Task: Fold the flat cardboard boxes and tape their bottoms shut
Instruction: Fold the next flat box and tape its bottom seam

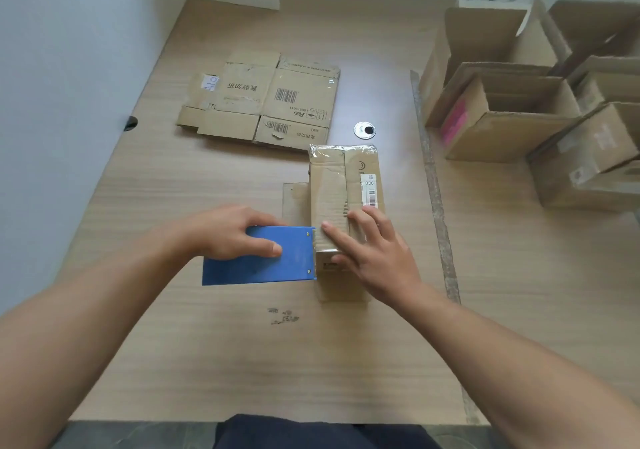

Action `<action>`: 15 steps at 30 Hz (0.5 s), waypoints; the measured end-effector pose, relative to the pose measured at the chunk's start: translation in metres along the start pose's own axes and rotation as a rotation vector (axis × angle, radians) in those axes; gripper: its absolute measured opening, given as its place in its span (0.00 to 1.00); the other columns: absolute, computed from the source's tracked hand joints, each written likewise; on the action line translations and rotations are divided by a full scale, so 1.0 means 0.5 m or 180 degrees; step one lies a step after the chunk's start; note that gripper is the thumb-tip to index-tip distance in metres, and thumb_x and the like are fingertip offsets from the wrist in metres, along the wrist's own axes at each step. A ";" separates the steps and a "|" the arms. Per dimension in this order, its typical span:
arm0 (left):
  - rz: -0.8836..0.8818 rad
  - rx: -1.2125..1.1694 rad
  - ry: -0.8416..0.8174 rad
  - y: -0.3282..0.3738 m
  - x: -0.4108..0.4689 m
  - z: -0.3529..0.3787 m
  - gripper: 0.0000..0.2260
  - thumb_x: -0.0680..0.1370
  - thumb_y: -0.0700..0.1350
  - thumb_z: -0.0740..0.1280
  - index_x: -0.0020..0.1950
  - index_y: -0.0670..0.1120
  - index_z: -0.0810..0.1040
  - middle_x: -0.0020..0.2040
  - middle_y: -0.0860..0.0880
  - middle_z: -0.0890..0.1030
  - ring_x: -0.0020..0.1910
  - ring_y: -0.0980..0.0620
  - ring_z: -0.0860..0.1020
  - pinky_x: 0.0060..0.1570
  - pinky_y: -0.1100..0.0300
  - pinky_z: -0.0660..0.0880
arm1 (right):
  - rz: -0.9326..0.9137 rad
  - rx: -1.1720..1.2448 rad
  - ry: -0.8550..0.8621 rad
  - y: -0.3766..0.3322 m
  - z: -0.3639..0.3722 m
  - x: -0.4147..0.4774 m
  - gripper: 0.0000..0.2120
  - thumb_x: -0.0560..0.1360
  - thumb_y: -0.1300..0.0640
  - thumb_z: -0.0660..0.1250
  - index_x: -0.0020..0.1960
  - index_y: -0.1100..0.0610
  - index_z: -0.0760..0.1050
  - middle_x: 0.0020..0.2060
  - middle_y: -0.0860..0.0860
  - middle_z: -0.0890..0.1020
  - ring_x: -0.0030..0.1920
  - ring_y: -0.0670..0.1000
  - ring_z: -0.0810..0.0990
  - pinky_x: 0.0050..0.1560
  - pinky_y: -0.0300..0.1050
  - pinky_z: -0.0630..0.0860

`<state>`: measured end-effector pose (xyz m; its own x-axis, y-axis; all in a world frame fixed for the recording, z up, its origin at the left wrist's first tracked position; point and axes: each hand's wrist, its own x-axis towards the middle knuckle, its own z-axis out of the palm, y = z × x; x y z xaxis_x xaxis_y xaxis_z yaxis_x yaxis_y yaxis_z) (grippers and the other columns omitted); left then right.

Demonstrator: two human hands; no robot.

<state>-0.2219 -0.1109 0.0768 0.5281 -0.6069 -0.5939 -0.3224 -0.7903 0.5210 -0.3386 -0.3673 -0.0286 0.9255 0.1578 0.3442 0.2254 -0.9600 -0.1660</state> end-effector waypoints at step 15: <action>0.0016 -0.0348 -0.0183 -0.100 0.002 -0.009 0.15 0.69 0.64 0.65 0.52 0.63 0.81 0.47 0.62 0.83 0.46 0.63 0.80 0.49 0.60 0.75 | 0.0149 0.0054 -0.0359 -0.004 -0.008 -0.002 0.23 0.81 0.36 0.51 0.72 0.41 0.71 0.66 0.54 0.72 0.71 0.59 0.64 0.66 0.56 0.73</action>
<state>-0.2017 -0.0716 0.0525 0.4797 -0.6172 -0.6237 -0.2357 -0.7753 0.5859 -0.3411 -0.3664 -0.0249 0.9633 0.1388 0.2296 0.1854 -0.9630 -0.1954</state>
